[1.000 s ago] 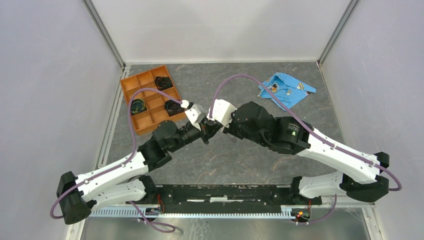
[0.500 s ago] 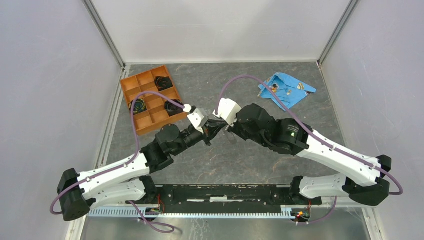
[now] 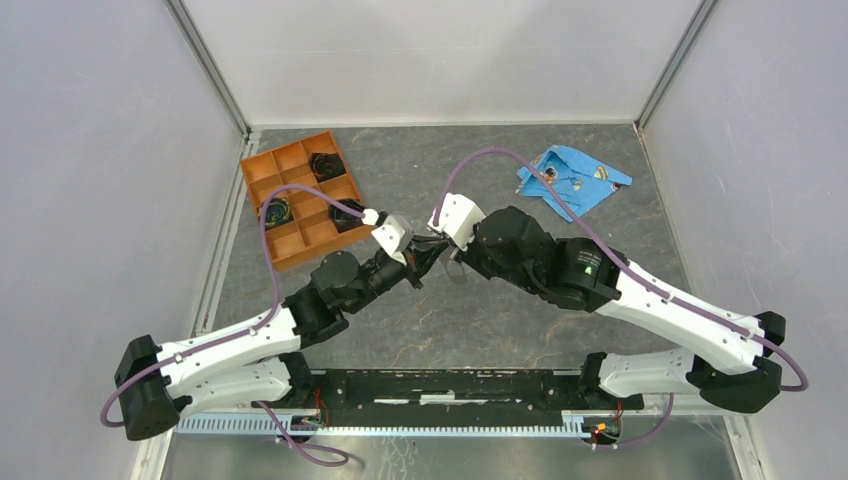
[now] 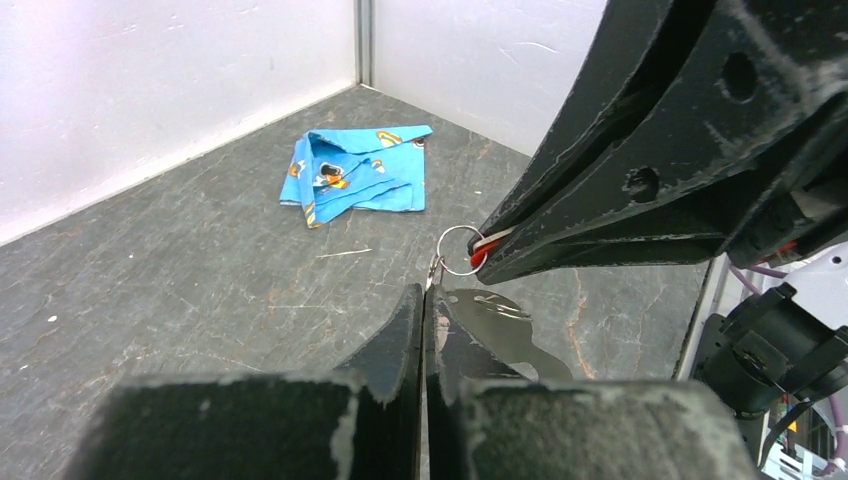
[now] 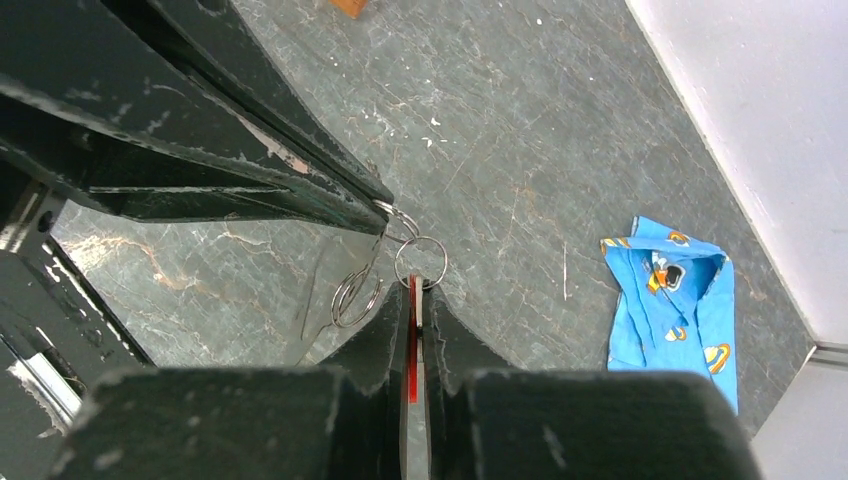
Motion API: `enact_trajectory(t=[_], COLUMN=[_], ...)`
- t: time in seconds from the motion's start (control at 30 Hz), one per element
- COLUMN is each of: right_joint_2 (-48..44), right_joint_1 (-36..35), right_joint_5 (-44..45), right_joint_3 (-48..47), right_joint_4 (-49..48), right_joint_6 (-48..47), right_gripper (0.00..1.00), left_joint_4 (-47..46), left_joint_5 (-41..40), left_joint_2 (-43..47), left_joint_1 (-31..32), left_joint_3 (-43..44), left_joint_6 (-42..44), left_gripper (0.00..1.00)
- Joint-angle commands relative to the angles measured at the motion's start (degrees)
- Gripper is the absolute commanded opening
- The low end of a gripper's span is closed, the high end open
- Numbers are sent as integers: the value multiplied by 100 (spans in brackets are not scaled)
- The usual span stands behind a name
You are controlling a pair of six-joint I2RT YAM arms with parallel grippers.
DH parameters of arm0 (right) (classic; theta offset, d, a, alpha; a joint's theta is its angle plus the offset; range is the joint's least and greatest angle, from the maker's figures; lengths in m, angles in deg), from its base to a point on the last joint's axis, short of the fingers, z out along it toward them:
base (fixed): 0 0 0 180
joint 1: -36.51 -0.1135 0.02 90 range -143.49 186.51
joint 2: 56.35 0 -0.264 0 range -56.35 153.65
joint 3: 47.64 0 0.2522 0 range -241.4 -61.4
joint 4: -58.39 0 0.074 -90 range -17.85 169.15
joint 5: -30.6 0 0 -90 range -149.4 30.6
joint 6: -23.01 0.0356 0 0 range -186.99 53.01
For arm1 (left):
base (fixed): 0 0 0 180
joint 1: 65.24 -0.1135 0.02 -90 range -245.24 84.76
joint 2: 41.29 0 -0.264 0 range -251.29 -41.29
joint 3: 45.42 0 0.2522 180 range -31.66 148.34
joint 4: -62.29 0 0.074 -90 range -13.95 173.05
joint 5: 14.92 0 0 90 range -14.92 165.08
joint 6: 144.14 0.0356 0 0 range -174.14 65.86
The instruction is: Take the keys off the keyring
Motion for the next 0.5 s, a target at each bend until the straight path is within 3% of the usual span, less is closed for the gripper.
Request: enact_trajectory(t=[0.0,0.47], right_joint_2=[-120,43], right_joint_1=[22,25], right_joint_5=[20,-111], right_joint_3=[-161,-535], right_joint_4=[-150,-39], right_joint_6=[6,-187], right_gripper=[1,1], left_joint_4=[-348,13], left_joint_5=[-517,-658], left_joint_2=[-54,-363], left_joint_1=[-1,4], left_joint_3=[-28,122], left_joint_6=[-139,-242], left_gripper=[2,2])
